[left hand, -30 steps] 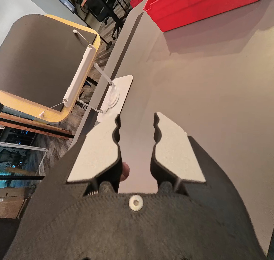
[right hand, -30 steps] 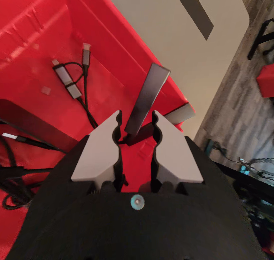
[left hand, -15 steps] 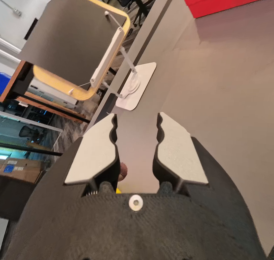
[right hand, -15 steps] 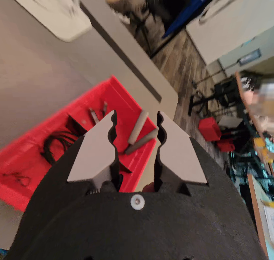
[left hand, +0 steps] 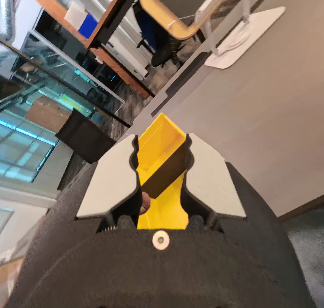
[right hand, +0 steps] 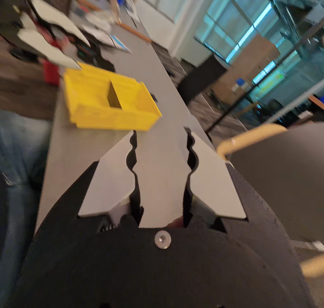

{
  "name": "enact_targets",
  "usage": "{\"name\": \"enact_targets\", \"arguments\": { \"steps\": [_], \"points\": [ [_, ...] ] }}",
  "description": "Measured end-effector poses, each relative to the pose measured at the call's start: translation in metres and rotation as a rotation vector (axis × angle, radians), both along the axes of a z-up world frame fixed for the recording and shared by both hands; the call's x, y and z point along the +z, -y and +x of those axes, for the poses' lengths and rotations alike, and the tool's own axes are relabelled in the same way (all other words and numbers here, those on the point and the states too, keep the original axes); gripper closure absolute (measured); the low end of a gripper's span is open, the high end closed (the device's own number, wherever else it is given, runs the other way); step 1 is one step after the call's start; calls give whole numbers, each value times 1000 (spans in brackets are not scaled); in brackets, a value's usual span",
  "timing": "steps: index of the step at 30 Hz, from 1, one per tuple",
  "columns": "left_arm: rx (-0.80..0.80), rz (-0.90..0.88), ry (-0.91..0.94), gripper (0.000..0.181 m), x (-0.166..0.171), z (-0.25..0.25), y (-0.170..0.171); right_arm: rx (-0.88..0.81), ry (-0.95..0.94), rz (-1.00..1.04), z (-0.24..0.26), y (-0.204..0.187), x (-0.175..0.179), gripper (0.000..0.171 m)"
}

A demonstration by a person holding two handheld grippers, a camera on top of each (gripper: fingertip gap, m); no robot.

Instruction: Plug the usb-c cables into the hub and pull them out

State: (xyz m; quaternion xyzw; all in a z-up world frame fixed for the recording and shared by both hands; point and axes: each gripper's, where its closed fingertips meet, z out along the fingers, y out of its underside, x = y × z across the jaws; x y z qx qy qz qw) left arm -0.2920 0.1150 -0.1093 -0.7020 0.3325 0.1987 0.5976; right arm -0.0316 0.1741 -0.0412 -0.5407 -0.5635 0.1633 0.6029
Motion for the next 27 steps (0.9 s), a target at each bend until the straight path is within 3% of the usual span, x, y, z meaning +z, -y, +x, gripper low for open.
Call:
{"name": "enact_targets", "arguments": {
  "steps": [7,14,21,27],
  "points": [
    [175,35,82,132,-11,-70,33,274,-144,-75,-125,38,11,113],
    [329,53,194,125,-14,-127,57,303,-169,-132,-163,39,-8,115],
    [447,52,305,114,-32,-178,63,120,-173,-63,-113,6,-8,113],
    [497,7,365,107,-57,-203,48,-282,-110,74,19,-45,-4,102]
  ]
}}
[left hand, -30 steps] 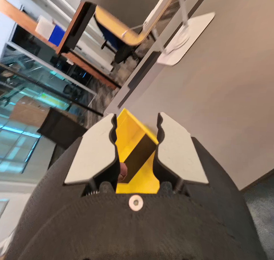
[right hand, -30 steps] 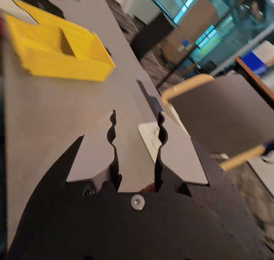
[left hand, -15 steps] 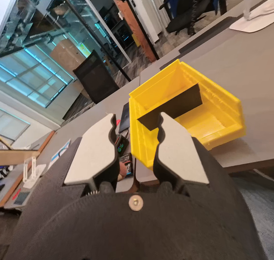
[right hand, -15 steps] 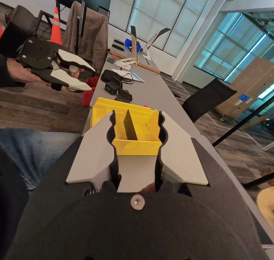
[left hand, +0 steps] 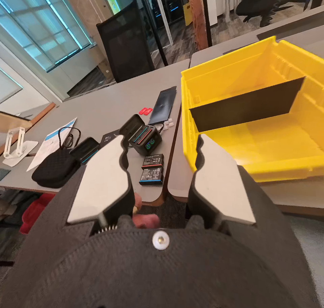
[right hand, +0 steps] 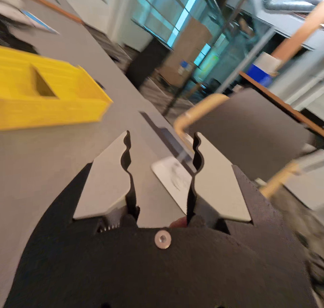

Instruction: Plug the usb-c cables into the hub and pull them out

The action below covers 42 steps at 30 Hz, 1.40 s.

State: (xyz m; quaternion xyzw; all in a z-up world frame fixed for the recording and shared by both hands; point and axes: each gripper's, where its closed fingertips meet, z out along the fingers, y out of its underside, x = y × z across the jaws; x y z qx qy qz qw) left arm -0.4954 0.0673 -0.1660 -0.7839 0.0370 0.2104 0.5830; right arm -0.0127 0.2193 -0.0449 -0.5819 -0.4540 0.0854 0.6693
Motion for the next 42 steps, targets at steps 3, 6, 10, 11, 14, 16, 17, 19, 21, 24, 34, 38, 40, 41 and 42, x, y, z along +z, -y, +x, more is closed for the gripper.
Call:
{"name": "enact_targets", "arguments": {
  "steps": [3,6,10,11,14,16,17,19,21,24,34,38,40,41,42],
  "points": [
    [-30,-21,20,104,-9,-2,-12,-277,122,27,91,-18,1,95],
    [-54,-80,2,100,-24,-4,-24,-474,123,-54,172,-17,-4,85],
    [-94,-124,-5,95,-31,-3,-40,-719,139,-166,267,-3,-28,67],
    [-94,-149,-13,94,-32,-3,-44,-782,161,-181,289,2,-35,65],
    [-57,-257,-50,94,-50,-14,-55,-913,182,-234,342,20,-56,66],
    [-71,-354,-6,93,-74,-15,-59,-978,154,-278,373,31,-69,65],
    [-90,-406,38,94,-88,-13,-59,-1011,136,-291,389,35,-75,63],
    [-154,-450,129,111,-104,-3,-57,-1069,102,-305,417,41,-86,61],
    [-153,-442,173,126,-108,-6,-58,-1112,85,-335,440,45,-100,59],
    [-198,-426,264,148,-112,2,-59,-1145,73,-405,465,46,-125,69],
    [-295,-361,410,165,-115,31,-89,-1123,20,-709,495,43,-225,125],
    [-283,-320,419,174,-114,32,-98,-1099,-23,-704,496,38,-222,141],
    [-282,-309,433,175,-114,33,-99,-1079,-42,-721,494,35,-222,150],
    [-283,-303,442,176,-113,34,-100,-1058,-58,-737,490,34,-221,154],
    [-284,-291,457,176,-113,35,-101,-1042,-81,-749,486,32,-221,157]
  ]
}}
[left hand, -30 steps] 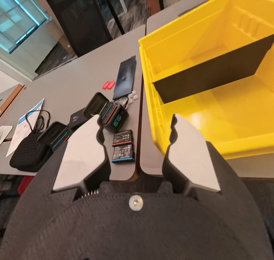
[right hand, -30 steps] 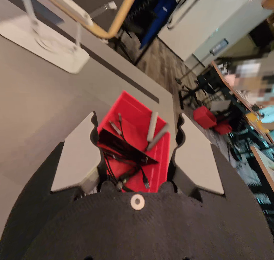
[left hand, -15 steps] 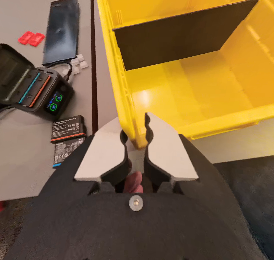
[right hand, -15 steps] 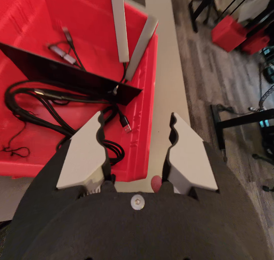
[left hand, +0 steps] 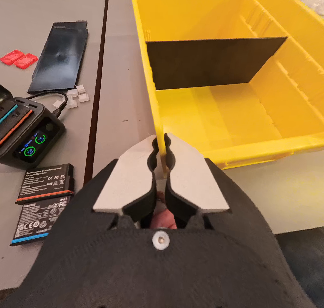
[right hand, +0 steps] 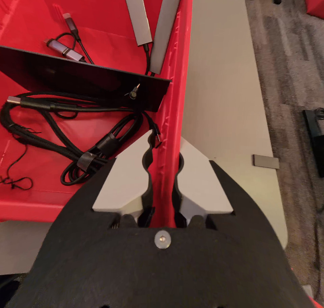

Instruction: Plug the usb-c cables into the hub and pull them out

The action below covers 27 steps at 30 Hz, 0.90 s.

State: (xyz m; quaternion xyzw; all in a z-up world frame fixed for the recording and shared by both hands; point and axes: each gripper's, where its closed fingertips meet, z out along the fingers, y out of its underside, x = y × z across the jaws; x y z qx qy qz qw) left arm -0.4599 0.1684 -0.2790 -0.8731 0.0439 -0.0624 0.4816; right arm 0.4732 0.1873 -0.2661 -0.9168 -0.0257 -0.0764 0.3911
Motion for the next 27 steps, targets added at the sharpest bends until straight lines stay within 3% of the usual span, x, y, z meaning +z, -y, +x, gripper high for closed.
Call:
{"name": "enact_targets", "arguments": {
  "steps": [9,20,27],
  "points": [
    [-28,71,131,179,5,23,-12,58,-29,-4,-49,-13,0,161],
    [-88,219,265,174,38,44,-16,147,-52,-32,-139,-18,-1,164],
    [-102,246,261,173,50,42,-13,167,-76,-22,-191,-23,-1,165]
  ]
}}
